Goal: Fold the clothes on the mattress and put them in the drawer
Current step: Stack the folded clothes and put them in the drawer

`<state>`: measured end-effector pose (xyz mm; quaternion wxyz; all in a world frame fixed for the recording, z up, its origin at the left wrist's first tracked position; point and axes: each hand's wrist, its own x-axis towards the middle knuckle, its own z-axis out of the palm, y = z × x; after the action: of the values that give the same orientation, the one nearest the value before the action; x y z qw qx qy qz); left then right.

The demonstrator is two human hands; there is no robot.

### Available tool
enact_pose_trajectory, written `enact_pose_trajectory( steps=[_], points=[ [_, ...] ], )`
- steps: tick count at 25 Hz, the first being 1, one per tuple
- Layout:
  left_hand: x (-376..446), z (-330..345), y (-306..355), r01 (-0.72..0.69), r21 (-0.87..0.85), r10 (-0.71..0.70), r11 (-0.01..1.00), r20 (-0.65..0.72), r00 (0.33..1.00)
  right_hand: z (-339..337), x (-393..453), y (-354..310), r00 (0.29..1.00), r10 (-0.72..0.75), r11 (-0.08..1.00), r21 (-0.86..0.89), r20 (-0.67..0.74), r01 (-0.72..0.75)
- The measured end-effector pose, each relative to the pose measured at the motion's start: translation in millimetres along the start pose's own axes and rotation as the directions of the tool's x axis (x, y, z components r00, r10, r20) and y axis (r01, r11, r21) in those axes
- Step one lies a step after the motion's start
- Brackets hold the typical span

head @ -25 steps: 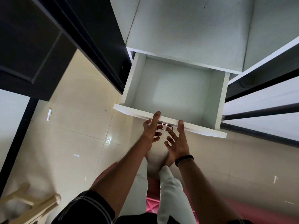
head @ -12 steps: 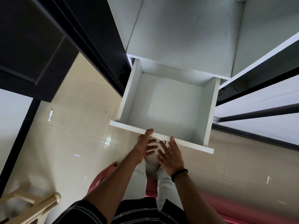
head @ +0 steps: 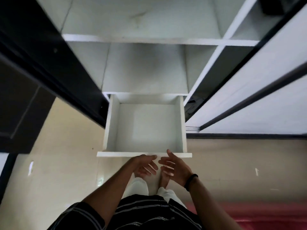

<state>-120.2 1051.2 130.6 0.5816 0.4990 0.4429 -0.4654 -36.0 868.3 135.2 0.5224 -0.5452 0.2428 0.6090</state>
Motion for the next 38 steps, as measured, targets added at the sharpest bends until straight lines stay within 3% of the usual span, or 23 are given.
enact_pose_trajectory(
  steps=[4, 7, 11, 16, 19, 24, 27, 34, 36, 38],
  points=[
    [-1, 25, 62, -0.154, 0.238, 0.142, 0.959, 0.07, 0.987, -27, -32, 3, 0.978, -0.14, 0.968, 0.186, -0.156, 0.168],
    [6, 48, 103, -0.305, 0.248, 0.291, 0.92, 0.091, 0.952, -49, -49, 9, 0.907, -0.212, 0.89, 0.312, -0.364, 0.333],
    [13, 103, 134, -0.429, 0.266, 0.383, 0.863, 0.209, 0.9, -83, -72, 38, 0.83, -0.215, 0.77, 0.433, -0.515, 0.468],
    [33, 199, 118, -0.416, 0.505, 0.283, 0.756, 0.322, 0.904, -125, -100, 111, 0.723, -0.184, 0.595, 0.511, -0.666, 0.621],
    [39, 282, 103, -0.429, 0.648, 0.238, 0.629, 0.365, 0.9, -163, -125, 166, 0.662, -0.124, 0.464, 0.546, -0.739, 0.697],
    [42, 406, 65, -0.477, 0.771, 0.135, 0.422, 0.466, 0.874, -227, -166, 256, 0.616, 0.033, 0.246, 0.604, -0.787, 0.758],
    [59, 484, 49, -0.471, 0.816, 0.068, 0.336, 0.478, 0.876, -281, -178, 307, 0.578, 0.143, 0.171, 0.595, -0.804, 0.785],
    [145, 632, 24, -0.395, 0.896, 0.056, 0.205, 0.392, 0.918, -417, -174, 387, 0.577, 0.318, 0.117, 0.635, -0.752, 0.764],
    [176, 663, 18, -0.402, 0.899, 0.119, 0.173, 0.386, 0.915, -463, -163, 405, 0.491, 0.415, 0.193, 0.602, -0.766, 0.775],
    [209, 690, 17, -0.388, 0.92, 0.196, 0.048, 0.372, 0.907, -516, -147, 418, 0.378, 0.462, 0.341, 0.554, -0.802, 0.759]
  ],
)
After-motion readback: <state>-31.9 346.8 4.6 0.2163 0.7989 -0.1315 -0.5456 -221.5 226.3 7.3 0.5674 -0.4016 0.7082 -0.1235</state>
